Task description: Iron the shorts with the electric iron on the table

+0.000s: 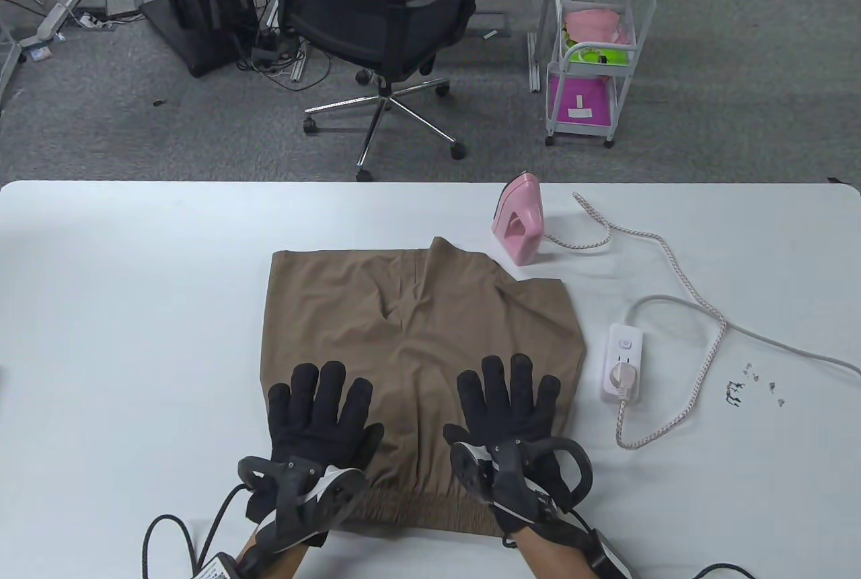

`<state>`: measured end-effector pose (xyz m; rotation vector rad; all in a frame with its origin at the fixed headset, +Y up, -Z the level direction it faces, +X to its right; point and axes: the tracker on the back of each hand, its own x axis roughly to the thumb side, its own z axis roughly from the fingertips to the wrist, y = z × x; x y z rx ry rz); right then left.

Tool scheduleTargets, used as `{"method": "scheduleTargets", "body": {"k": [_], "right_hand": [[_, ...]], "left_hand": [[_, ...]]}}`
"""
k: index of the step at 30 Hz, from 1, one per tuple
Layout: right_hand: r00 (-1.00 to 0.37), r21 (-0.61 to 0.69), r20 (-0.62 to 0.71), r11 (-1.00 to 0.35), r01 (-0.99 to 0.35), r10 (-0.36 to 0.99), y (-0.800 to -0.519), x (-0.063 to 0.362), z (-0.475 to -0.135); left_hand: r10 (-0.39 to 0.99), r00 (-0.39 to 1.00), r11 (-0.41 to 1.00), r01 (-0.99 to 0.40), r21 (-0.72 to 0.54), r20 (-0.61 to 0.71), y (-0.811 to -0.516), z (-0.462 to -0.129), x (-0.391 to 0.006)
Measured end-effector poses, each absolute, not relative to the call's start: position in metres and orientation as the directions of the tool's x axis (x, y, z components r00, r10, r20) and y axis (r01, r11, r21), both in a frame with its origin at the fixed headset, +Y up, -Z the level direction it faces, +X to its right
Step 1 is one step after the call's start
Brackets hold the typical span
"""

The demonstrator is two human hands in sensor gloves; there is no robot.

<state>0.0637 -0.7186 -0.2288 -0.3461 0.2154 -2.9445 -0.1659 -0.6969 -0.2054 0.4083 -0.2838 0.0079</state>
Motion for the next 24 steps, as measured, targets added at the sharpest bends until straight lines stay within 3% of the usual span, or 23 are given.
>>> {"method": "scheduleTargets", "body": {"k": [24], "right_hand": [[-0.964,-0.156,0.218,-0.980,0.119,-0.152,-0.7198,0.0639,-0.2281]], "left_hand": [[-0.049,0.964,0.919,-0.059,0.390,0.262,-0.6938,-0.2025,-0.1714]]}}
